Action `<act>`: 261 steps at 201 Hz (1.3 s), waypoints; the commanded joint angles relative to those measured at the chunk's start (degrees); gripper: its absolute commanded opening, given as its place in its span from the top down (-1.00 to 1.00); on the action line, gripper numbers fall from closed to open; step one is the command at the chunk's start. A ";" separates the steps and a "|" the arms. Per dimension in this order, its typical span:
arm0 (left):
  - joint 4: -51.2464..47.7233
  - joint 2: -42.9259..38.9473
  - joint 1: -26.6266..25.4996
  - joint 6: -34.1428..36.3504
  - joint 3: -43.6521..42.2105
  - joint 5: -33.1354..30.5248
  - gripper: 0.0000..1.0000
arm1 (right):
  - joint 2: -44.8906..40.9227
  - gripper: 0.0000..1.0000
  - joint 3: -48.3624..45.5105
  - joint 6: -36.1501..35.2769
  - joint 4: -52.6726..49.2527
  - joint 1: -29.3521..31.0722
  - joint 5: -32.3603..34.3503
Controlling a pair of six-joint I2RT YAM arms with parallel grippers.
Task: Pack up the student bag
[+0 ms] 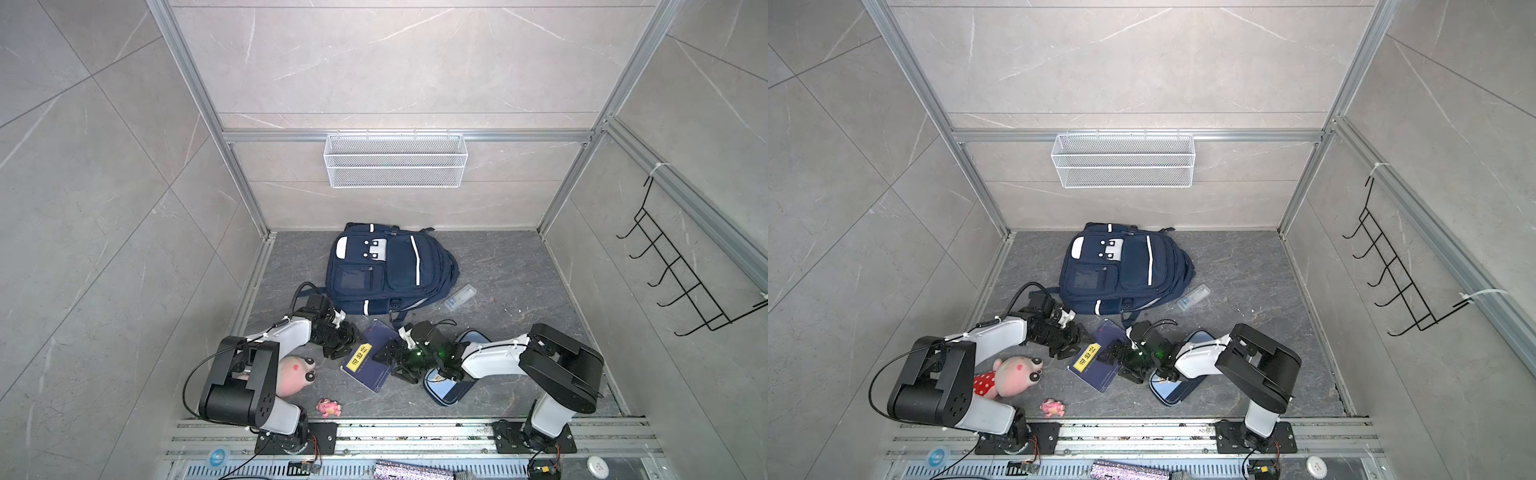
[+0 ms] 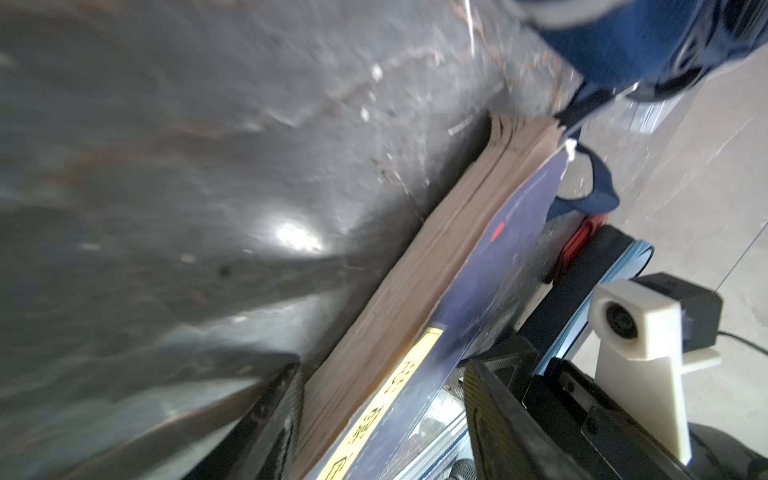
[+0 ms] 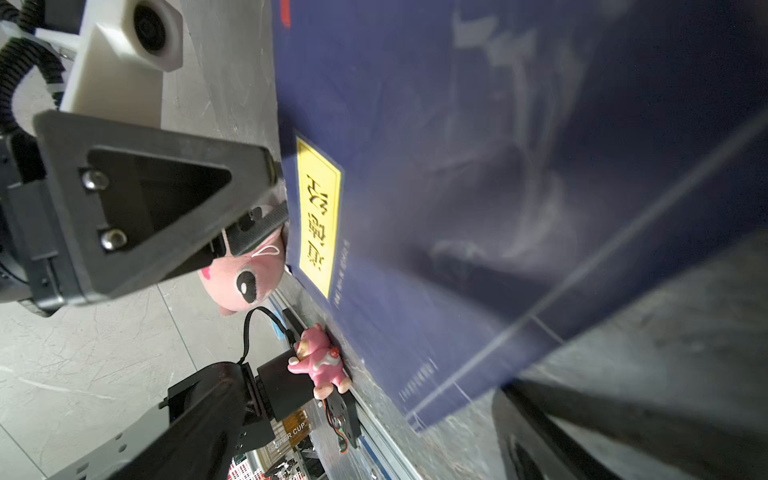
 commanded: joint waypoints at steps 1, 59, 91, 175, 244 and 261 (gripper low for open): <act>-3.96 0.52 -1.71 -2.74 -3.79 -4.24 -0.22 | 4.10 -0.91 -3.49 1.83 -10.92 -1.34 7.55; -2.23 -0.70 -4.07 -5.13 -6.62 -5.20 0.18 | -5.10 -0.85 -7.32 -0.46 -17.25 -5.77 11.54; -1.83 -1.13 -4.62 -5.27 -7.37 -5.67 0.23 | -6.68 -0.85 -5.23 -5.06 -23.53 -8.36 11.63; 0.56 -1.11 -6.88 -7.03 -9.59 -5.61 0.46 | 1.73 -0.78 4.47 -19.28 -24.00 -10.82 6.40; 2.92 1.02 -9.89 -9.45 -10.23 -5.71 0.49 | 4.95 -0.74 0.81 -18.76 -9.03 -10.84 -3.15; 2.97 1.74 -10.46 -9.50 -9.51 -5.83 0.49 | 7.03 -0.72 1.93 -19.52 -5.42 -10.55 -10.15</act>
